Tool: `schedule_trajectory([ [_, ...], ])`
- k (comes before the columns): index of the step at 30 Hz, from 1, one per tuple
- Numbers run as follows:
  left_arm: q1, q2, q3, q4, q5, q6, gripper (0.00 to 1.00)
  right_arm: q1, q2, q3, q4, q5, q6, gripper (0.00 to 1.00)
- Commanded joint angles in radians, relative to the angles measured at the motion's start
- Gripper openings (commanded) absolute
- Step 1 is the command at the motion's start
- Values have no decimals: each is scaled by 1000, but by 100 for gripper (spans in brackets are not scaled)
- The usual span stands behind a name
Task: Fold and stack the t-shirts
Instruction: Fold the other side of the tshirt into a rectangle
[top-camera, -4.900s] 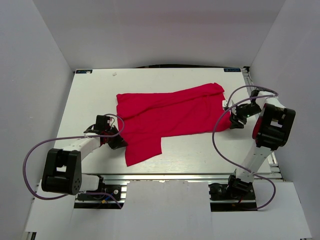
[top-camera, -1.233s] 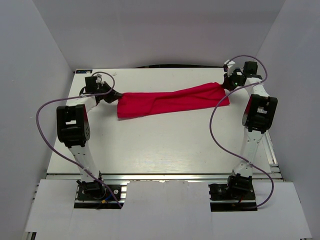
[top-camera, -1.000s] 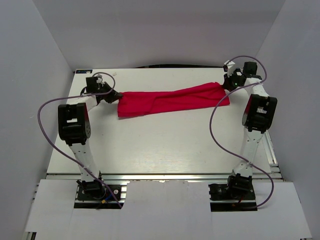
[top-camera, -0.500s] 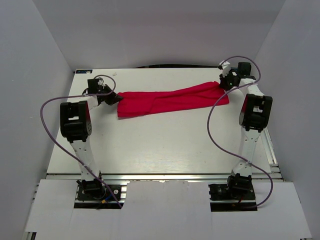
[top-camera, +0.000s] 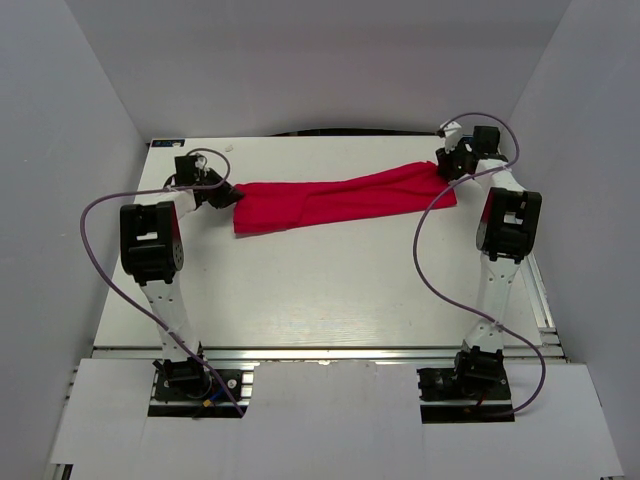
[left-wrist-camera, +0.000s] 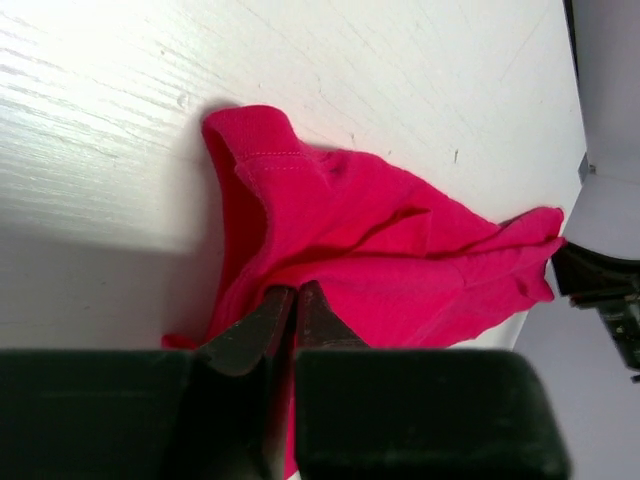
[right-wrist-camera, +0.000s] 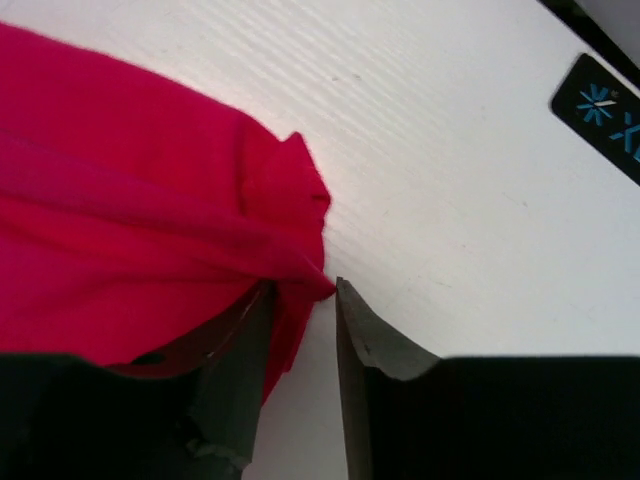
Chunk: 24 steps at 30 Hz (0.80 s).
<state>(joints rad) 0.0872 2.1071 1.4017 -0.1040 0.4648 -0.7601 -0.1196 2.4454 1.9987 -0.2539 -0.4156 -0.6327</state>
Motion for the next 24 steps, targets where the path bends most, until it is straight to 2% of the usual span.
schedule_trajectory([
  [1, 11, 4, 49, -23, -51, -4, 22, -12, -28, -8, 102, 64, 39, 40],
  [3, 11, 5, 77, -37, -63, 4, 33, -25, -63, -24, 129, 69, 65, 47],
  [4, 11, 5, 97, -49, -69, 7, 43, -28, -86, -35, 145, 67, 73, 48],
  [8, 11, -13, 138, -79, -110, 21, 58, -41, -138, -37, 148, 29, 94, 53],
  [11, 11, -50, 148, -83, -129, 44, 62, -46, -175, -51, 125, -82, 93, 53],
  [14, 11, -102, 149, -97, -150, 85, 64, -45, -189, -52, 69, -210, 42, 48],
  [15, 13, -117, 138, -102, -163, 93, 64, -43, -184, -51, 27, -269, 28, 43],
  [17, 14, -171, 117, -108, -164, 126, 64, -32, -155, -20, -22, -305, -5, 38],
  [20, 26, -225, 60, -123, -124, 160, 64, -20, -111, 11, -105, -324, -18, 22],
  [24, 36, -257, -3, -186, -68, 194, 65, -8, -91, 11, -140, -318, -16, 19],
])
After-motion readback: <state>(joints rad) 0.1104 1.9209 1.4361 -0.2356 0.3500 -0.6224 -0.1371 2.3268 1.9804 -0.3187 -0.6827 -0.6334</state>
